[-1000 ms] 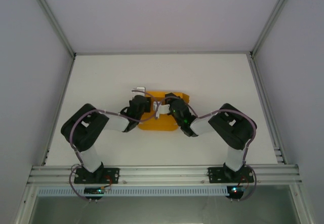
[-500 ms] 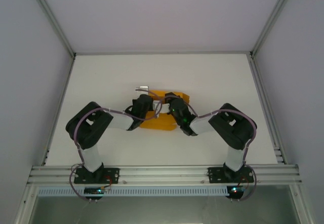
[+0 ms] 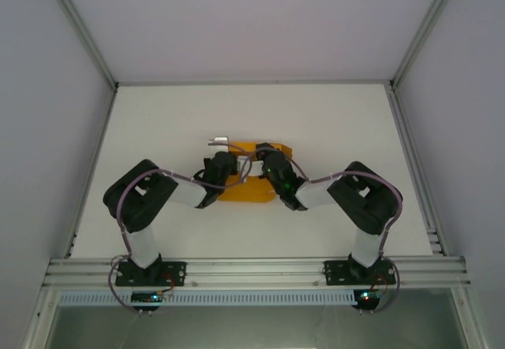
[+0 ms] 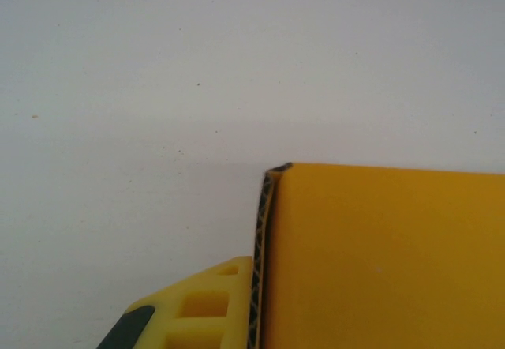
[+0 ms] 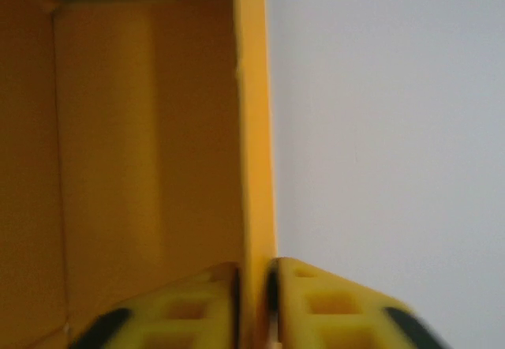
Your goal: Assemble paper box
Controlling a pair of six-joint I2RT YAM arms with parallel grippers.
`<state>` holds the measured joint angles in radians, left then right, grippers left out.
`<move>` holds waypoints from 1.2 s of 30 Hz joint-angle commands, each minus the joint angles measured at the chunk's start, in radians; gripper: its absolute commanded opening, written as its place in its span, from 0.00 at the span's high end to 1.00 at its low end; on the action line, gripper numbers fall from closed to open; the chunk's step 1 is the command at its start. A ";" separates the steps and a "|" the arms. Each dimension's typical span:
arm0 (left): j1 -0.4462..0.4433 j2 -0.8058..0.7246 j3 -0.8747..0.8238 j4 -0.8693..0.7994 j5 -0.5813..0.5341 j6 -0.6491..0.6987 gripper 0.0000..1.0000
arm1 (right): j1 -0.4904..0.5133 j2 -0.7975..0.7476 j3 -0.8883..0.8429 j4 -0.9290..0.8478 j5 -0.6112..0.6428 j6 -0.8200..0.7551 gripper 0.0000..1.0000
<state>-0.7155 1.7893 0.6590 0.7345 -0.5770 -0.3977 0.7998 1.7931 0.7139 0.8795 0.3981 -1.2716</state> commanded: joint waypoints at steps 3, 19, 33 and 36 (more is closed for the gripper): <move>0.028 -0.096 -0.004 -0.092 0.008 -0.026 1.00 | -0.024 -0.049 -0.011 -0.108 0.050 0.137 0.43; 0.028 -0.314 -0.019 -0.366 0.072 -0.150 1.00 | -0.136 -0.813 -0.057 -0.652 -0.229 1.152 0.01; 0.027 -0.340 -0.018 -0.415 0.159 -0.194 1.00 | -0.212 -0.560 0.062 -0.765 -0.258 1.491 0.01; 0.028 -0.337 -0.012 -0.412 0.173 -0.193 1.00 | -0.206 -0.493 0.059 -0.696 -0.279 1.505 0.01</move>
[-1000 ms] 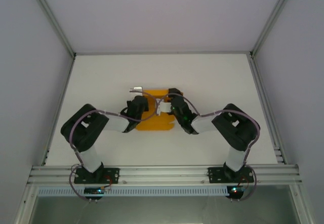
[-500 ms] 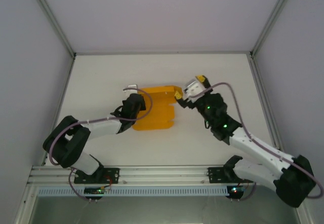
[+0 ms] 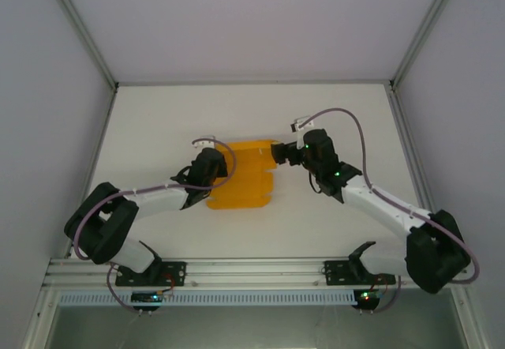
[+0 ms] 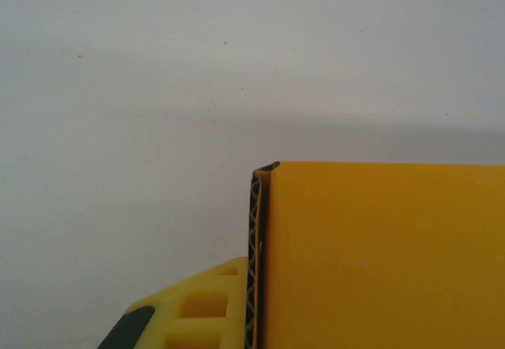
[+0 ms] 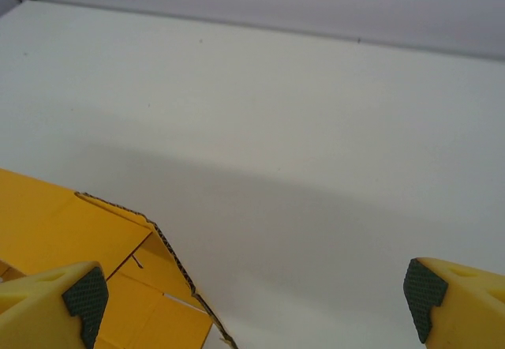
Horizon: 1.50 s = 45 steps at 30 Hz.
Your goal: Assemble paper box
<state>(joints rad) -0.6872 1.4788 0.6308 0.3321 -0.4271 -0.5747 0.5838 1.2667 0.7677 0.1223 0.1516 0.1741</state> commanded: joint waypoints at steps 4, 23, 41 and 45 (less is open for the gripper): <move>-0.001 -0.029 0.028 -0.027 0.034 -0.023 1.00 | 0.054 0.111 0.043 0.056 -0.037 0.048 0.01; -0.003 -0.085 0.014 -0.003 0.142 -0.082 1.00 | 0.154 0.224 -0.117 0.653 0.156 0.094 0.01; 0.026 -0.212 0.036 -0.172 -0.005 -0.002 1.00 | -0.006 -0.052 -0.102 -0.204 0.114 0.277 0.01; 0.029 -0.206 0.041 -0.181 0.014 0.005 1.00 | -0.027 -0.060 -0.130 -0.147 0.043 0.273 0.01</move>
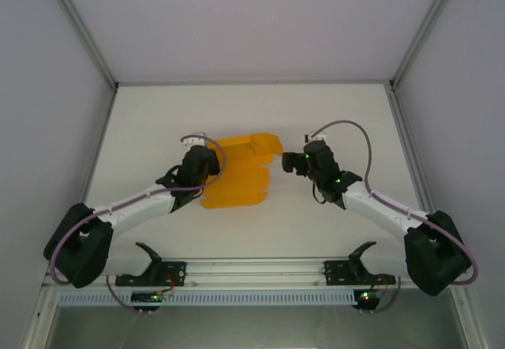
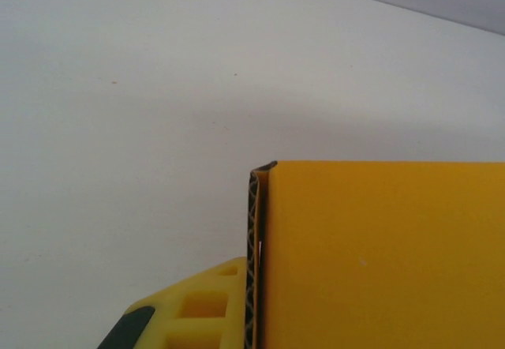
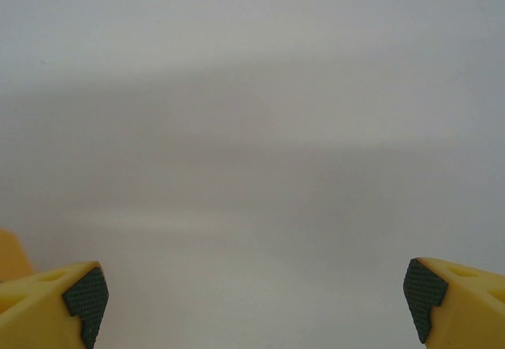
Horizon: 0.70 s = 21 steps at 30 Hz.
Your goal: Assemble paper box
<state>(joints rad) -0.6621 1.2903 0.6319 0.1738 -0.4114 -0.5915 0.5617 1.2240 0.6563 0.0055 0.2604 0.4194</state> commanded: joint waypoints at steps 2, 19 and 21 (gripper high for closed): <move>0.004 -0.015 0.041 -0.020 0.017 0.022 1.00 | -0.007 -0.001 -0.025 0.015 -0.107 0.020 0.01; 0.030 -0.019 0.120 -0.200 0.006 -0.068 1.00 | 0.020 -0.004 -0.080 0.196 -0.121 -0.070 0.01; 0.040 -0.019 0.120 -0.211 0.009 -0.079 1.00 | 0.019 -0.037 -0.100 0.195 -0.115 -0.088 0.01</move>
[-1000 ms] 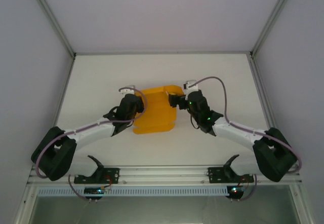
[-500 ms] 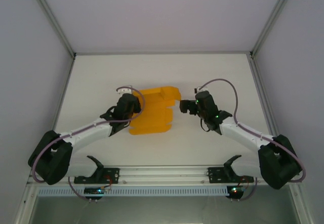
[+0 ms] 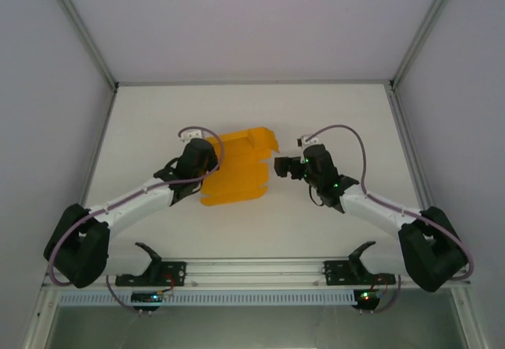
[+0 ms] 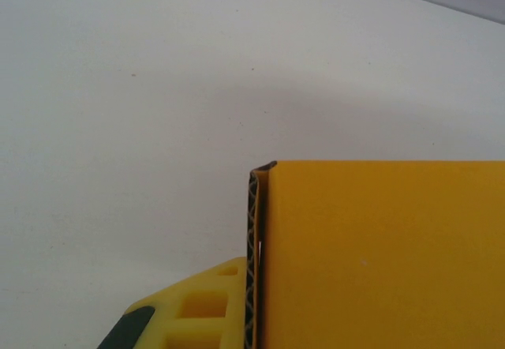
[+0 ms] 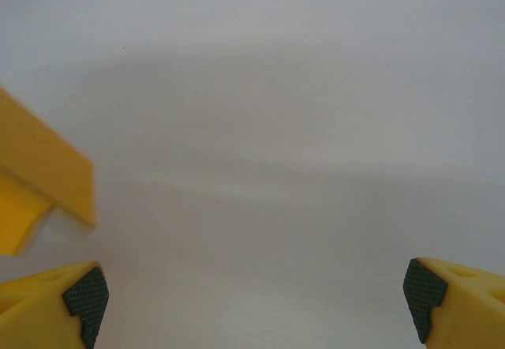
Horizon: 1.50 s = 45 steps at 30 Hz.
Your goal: Assemble paper box
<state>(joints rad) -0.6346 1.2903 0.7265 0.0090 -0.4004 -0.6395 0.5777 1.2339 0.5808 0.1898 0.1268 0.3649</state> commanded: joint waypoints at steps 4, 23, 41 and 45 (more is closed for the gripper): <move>0.027 -0.020 0.028 -0.051 0.032 -0.041 1.00 | 0.008 -0.062 -0.041 0.035 -0.006 -0.130 0.01; 0.032 -0.080 -0.014 -0.018 0.074 0.032 1.00 | 0.053 0.084 0.065 0.083 -0.016 -0.278 0.01; 0.033 -0.055 -0.027 0.021 0.114 0.070 1.00 | 0.041 0.072 0.142 0.070 -0.030 -0.353 0.01; 0.033 -0.040 -0.026 0.030 0.123 0.075 1.00 | 0.049 0.105 0.191 0.050 -0.039 -0.372 0.01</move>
<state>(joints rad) -0.6022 1.2362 0.7059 0.0040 -0.2985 -0.5842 0.6209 1.3170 0.7246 0.2436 0.1013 0.0288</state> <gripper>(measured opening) 0.078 0.993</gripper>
